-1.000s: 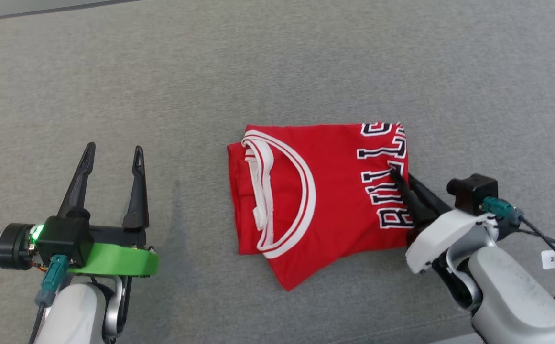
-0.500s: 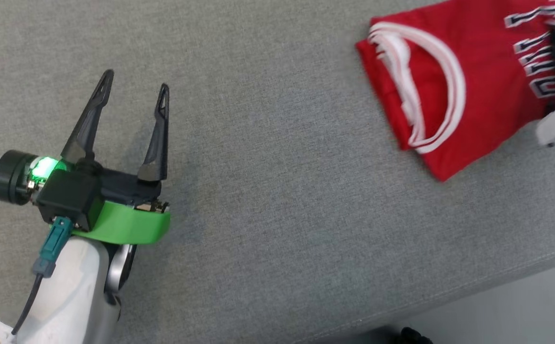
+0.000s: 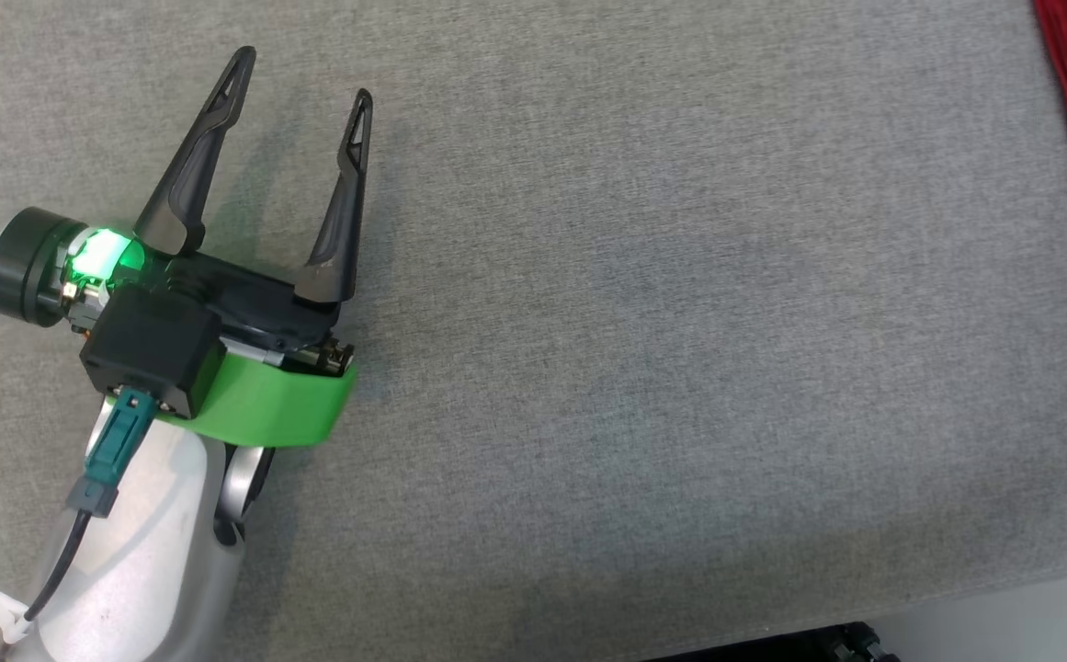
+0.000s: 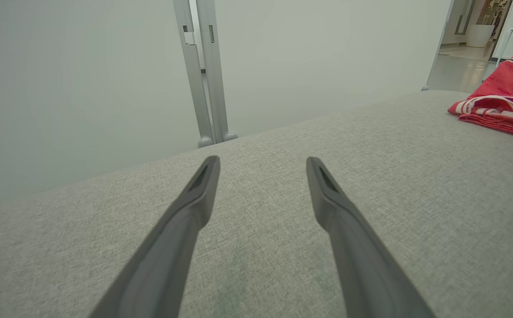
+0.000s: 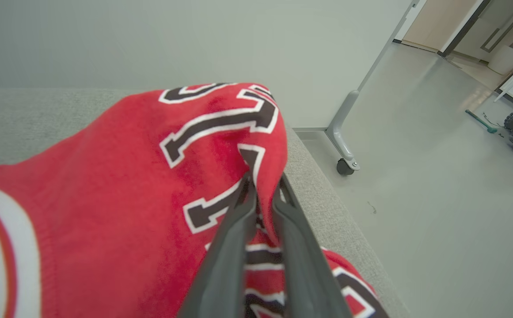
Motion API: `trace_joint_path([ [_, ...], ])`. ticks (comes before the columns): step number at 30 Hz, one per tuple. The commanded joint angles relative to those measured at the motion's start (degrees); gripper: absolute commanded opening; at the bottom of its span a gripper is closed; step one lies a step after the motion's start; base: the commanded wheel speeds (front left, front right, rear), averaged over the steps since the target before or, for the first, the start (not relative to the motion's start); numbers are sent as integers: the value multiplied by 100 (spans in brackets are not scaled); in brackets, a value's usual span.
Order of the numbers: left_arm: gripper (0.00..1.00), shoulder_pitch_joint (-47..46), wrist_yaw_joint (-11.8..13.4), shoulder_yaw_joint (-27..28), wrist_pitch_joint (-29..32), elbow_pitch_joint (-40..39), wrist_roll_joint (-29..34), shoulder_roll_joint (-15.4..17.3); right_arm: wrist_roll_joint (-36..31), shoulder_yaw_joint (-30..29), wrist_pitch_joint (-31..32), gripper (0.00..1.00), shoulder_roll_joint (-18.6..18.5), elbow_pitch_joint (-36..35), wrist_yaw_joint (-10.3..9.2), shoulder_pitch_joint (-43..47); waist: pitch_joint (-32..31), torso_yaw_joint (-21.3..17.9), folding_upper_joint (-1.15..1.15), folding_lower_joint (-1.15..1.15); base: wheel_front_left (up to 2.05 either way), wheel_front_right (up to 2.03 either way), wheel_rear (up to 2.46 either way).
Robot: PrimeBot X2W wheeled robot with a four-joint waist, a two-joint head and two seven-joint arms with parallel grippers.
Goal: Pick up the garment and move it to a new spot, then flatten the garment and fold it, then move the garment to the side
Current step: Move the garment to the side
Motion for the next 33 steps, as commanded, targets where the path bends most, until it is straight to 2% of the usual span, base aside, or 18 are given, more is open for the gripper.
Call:
trace_joint_path([
  [1, 100, -112, -9, -1, -39, 7, 26, 15, -124, -134, -46, 100, 15, 92, -8, -78, 172, 195, 0, 0, 0, 0, 0],
  [7, 100, 46, 57, -22, -85, 174, -17, 2, -363, -496, -297, 100, 262, 171, -8, 323, -149, 130, 0, 0, 0, 0, 0],
  [11, 100, 293, 146, 39, -120, 301, -85, 10, -390, -605, -495, 100, 520, -171, -8, 782, -506, 39, 0, 0, 0, 0, 0],
  [21, 100, 1112, 475, 239, -169, 647, -334, -51, -597, -561, -596, 100, 1505, -2000, -8, 2366, -1550, -100, 0, 0, 0, 0, 0],
  [26, 100, 1445, 605, 281, -195, 799, -447, -133, -786, -363, -596, 100, 2008, -2985, -8, 3178, -2021, -20, 0, 0, 0, 0, 0],
  [33, 100, 1804, 746, 355, -212, 992, -574, -186, -925, 124, -377, 100, 2597, -3839, -8, 4034, -2506, 157, 0, 0, 0, 0, 0],
])
